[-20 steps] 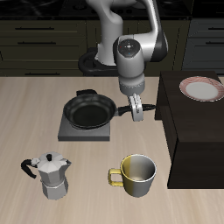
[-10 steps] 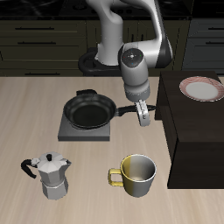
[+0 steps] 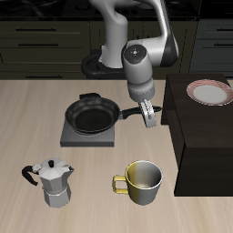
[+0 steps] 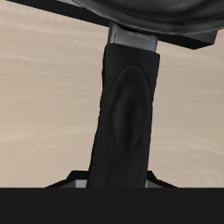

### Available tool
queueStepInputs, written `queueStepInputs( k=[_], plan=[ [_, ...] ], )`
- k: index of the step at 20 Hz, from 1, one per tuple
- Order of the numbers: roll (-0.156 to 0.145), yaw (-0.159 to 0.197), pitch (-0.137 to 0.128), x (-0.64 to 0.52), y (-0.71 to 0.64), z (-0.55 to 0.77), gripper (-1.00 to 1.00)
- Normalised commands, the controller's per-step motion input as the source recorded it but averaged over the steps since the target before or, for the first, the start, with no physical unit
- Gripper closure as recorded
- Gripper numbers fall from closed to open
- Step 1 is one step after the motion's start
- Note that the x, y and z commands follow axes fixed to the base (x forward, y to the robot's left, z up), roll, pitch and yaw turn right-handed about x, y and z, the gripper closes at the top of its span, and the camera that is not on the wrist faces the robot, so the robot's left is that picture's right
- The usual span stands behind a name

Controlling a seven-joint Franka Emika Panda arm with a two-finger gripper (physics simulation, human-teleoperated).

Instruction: Place the frying pan on the top layer of the shelf

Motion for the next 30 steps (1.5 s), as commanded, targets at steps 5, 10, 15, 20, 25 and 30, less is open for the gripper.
queueStepInputs(
  k=[5, 10, 15, 20, 25, 30],
  plan=[
    [-0.014, 0.020, -0.018, 0.01, -0.17, 0.11, 1.00],
    [-0.036, 0.053, -0.032, -0.02, -0.18, 0.20, 1.00],
    [-0.027, 0.050, -0.025, -0.03, -0.19, 0.19, 1.00],
    [-0.023, 0.096, -0.018, 0.00, -0.12, 0.16, 1.00],
    [-0.021, 0.175, -0.015, 0.06, -0.14, 0.20, 1.00],
    [0.019, 0.179, 0.021, 0.10, -0.14, 0.16, 1.00]
  ],
)
